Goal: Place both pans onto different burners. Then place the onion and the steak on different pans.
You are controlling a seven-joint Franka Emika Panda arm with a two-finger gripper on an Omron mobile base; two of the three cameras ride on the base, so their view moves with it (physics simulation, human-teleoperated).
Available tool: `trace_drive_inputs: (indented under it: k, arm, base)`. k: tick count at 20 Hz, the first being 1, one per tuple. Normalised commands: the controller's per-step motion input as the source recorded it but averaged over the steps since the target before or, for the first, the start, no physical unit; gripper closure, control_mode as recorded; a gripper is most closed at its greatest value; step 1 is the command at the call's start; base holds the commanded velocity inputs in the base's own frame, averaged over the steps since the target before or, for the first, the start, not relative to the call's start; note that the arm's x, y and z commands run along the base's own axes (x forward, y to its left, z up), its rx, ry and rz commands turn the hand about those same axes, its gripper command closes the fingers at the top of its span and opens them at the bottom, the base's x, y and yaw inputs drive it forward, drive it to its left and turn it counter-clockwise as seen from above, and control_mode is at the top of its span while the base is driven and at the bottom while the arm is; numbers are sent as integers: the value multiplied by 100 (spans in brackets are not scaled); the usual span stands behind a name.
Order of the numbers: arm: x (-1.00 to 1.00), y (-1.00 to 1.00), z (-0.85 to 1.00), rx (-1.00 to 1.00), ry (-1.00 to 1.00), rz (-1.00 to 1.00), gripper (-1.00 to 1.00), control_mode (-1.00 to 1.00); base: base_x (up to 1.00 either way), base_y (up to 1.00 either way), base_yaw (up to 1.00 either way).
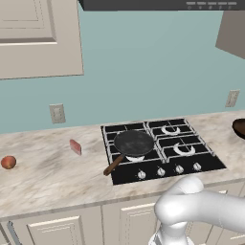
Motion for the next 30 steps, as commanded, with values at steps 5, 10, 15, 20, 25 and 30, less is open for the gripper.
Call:
trace_drive_inputs:
  k: [5,10,15,20,25,30]
  arm:
    - [9,0,-8,0,1,0,-100,-100]
    - [6,-4,-10,0,0,-1,-100,-100]
    - [1,-9,-9,0,1,-2,-100,-100]
    - [0,-8,-4,1,0,-4,-100,-100]
    - [0,-7,0,4,0,-3,-100,-100]
    - [6,-7,0,4,0,0,-100,-100]
  base:
    - [0,0,0]
    - [0,0,0]
    - [0,0,0]
    - [0,0,0]
    - [0,0,0]
    - [0,0,0]
